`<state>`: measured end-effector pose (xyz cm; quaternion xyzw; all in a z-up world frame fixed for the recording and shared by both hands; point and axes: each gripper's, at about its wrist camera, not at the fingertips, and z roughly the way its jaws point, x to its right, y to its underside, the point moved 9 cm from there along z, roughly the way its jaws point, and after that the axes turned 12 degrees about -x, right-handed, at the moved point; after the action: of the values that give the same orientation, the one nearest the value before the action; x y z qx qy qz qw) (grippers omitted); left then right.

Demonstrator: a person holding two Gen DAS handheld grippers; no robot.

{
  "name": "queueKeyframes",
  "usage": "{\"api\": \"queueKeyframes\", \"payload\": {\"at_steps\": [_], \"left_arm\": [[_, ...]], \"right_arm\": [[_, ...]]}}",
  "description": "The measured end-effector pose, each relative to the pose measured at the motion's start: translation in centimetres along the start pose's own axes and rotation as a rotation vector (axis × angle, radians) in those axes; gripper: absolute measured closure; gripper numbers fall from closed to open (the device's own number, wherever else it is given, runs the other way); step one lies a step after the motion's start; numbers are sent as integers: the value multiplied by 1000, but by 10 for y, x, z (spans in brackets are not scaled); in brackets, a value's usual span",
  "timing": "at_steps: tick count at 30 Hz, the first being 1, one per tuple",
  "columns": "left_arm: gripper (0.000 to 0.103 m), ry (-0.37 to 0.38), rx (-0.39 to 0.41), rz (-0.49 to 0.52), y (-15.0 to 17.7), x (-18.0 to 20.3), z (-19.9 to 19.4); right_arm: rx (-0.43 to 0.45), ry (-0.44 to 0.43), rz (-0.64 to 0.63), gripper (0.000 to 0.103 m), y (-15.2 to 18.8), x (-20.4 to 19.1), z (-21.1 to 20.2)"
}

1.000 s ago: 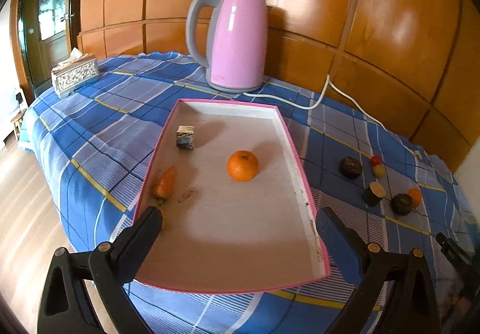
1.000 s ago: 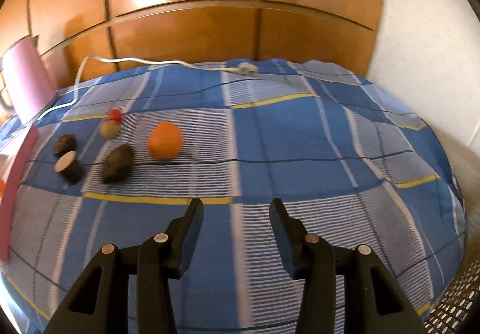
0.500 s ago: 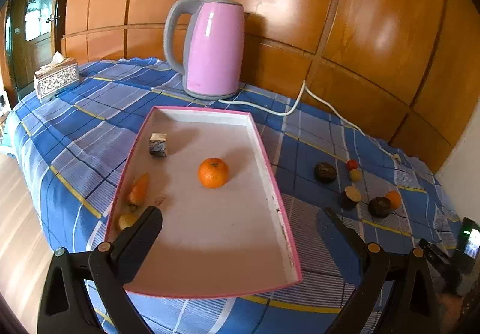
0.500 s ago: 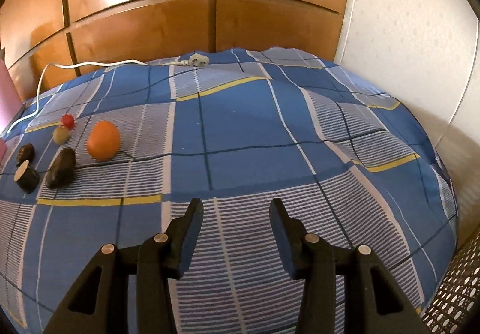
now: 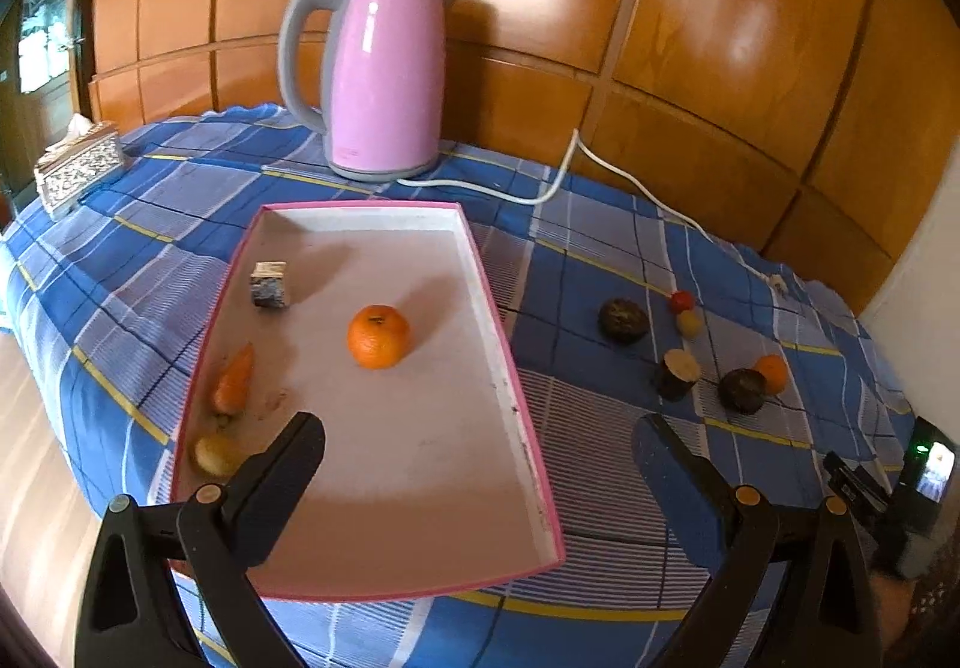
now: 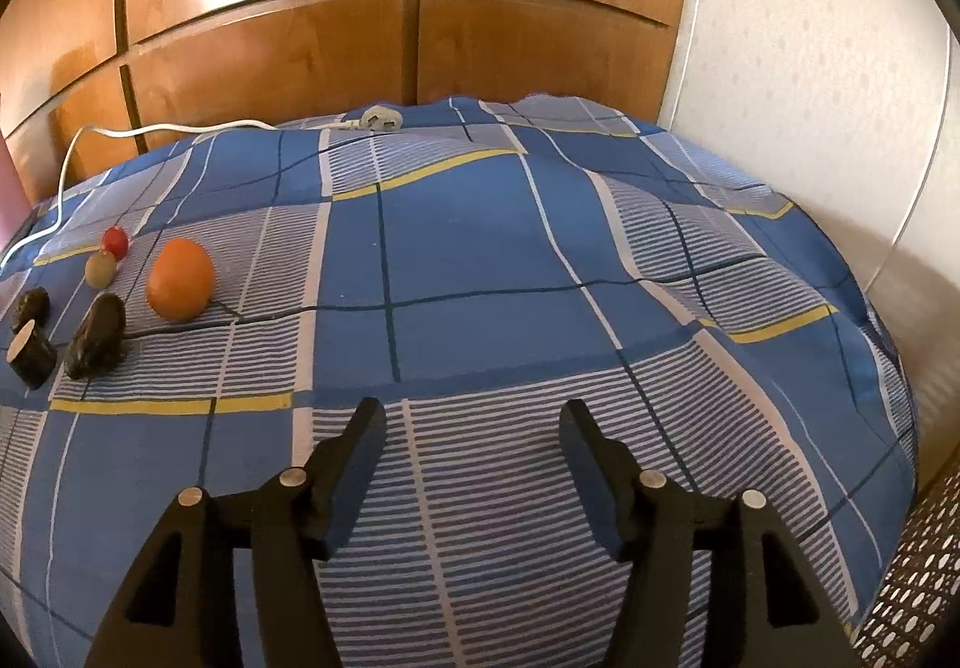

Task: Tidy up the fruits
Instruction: 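Reach the left tool to the dark brown round cake and grasp it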

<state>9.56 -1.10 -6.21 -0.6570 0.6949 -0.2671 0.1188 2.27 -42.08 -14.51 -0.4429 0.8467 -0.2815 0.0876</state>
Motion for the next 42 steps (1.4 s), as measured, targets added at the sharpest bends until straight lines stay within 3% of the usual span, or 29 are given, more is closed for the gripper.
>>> {"api": "queueKeyframes", "payload": {"at_steps": [5,17,26,34,39,42], "left_arm": [[0,-6,-7,48,-2,15,4],[2,75,-85,88,-31,62,31],[17,106,-187,87,-67,92,80],[18,43,-276,137,-86,113,135],[27,12,-348,138,-87,116,171],[39,10,-391,124,-80,113,187]], "right_arm": [[1,-12,10,42,1,1,1],[7,-16,17,41,1,1,2],[12,-19,21,41,1,1,2],[14,-21,24,41,1,1,2],[14,-21,24,41,1,1,2],[14,-20,24,41,1,1,2]]}}
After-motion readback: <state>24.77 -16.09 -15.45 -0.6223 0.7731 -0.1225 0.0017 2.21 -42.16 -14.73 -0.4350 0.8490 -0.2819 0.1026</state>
